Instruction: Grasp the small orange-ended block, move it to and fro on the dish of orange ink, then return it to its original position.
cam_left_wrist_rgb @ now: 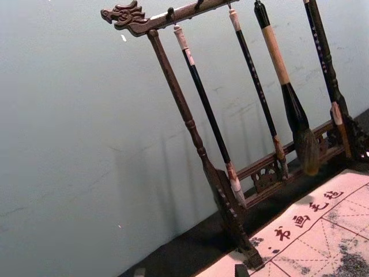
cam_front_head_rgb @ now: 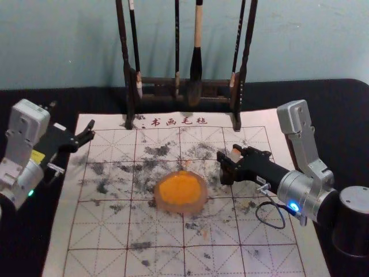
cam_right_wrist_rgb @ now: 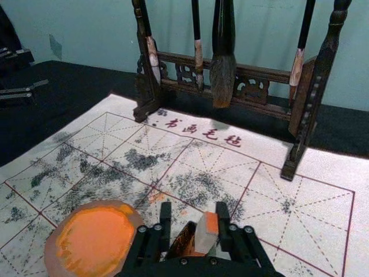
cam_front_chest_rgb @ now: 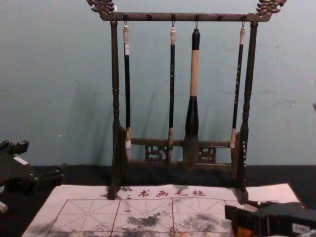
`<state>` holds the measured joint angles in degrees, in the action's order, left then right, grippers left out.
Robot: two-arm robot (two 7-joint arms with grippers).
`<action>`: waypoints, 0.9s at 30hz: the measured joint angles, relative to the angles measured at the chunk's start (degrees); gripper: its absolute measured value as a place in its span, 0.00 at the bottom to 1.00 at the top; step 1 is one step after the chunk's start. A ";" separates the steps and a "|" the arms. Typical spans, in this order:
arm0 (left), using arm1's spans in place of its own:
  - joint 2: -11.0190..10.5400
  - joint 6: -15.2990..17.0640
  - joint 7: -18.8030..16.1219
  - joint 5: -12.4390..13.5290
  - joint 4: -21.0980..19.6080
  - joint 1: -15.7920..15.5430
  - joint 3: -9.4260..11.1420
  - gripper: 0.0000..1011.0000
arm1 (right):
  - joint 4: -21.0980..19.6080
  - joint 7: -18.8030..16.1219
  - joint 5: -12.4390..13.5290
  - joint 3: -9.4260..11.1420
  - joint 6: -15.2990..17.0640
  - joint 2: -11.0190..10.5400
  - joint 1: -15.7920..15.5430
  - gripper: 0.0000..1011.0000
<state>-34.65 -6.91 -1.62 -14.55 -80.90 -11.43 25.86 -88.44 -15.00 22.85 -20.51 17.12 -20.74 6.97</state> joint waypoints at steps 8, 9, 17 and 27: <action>0.00 0.00 0.00 0.00 0.00 0.00 0.00 0.99 | -0.02 0.00 0.05 0.00 0.03 0.00 0.00 0.66; 0.00 0.00 0.00 0.00 0.00 0.00 0.00 0.99 | -0.02 0.00 0.07 0.00 0.03 0.00 0.00 0.73; 0.00 0.00 0.00 0.00 0.00 0.00 0.00 0.99 | -0.02 0.00 0.08 0.00 0.04 0.00 0.00 0.95; 0.00 0.00 0.00 0.00 0.00 0.00 0.00 0.99 | -0.99 -0.06 0.05 0.97 -2.09 0.32 -0.23 0.99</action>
<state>-34.64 -6.91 -1.62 -14.55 -80.90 -11.43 25.87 -89.43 -15.06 22.91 -19.54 15.03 -20.42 6.75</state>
